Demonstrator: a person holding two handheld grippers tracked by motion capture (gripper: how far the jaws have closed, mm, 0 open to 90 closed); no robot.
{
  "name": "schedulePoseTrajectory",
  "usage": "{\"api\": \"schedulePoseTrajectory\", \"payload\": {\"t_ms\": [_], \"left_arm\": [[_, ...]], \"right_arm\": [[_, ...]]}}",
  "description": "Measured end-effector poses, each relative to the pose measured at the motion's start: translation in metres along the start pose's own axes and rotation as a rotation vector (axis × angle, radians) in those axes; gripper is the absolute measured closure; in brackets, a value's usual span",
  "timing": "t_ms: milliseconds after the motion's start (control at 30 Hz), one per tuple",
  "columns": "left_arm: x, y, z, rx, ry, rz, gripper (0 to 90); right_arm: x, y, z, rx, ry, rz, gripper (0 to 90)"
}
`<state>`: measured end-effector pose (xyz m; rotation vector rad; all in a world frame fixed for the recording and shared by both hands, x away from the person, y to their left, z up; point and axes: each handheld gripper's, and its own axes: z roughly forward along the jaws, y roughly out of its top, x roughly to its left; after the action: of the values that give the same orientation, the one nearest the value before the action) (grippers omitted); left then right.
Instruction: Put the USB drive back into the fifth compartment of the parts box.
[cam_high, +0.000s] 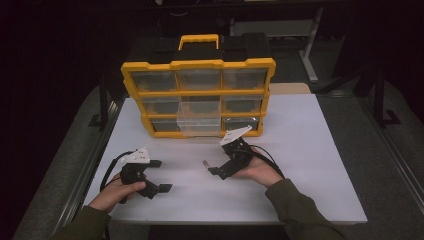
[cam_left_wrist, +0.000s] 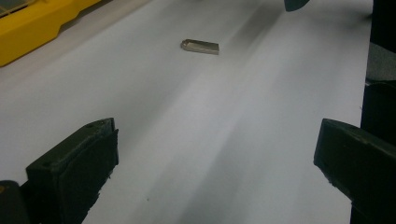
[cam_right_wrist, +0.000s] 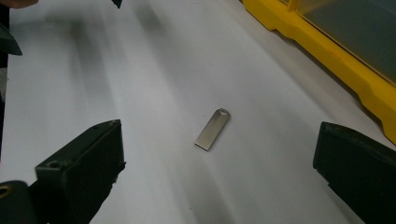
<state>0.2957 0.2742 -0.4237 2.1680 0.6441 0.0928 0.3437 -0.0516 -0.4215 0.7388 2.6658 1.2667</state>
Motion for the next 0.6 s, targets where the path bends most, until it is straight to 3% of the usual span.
{"api": "schedulePoseTrajectory", "payload": {"t_ms": [600], "left_arm": [[-0.0005, 0.0001, -0.0001, 0.002, 0.001, 0.0, 0.0]], "right_arm": [[0.0049, 0.004, 0.0057, -0.007, -0.004, -0.013, 20.4]]}}
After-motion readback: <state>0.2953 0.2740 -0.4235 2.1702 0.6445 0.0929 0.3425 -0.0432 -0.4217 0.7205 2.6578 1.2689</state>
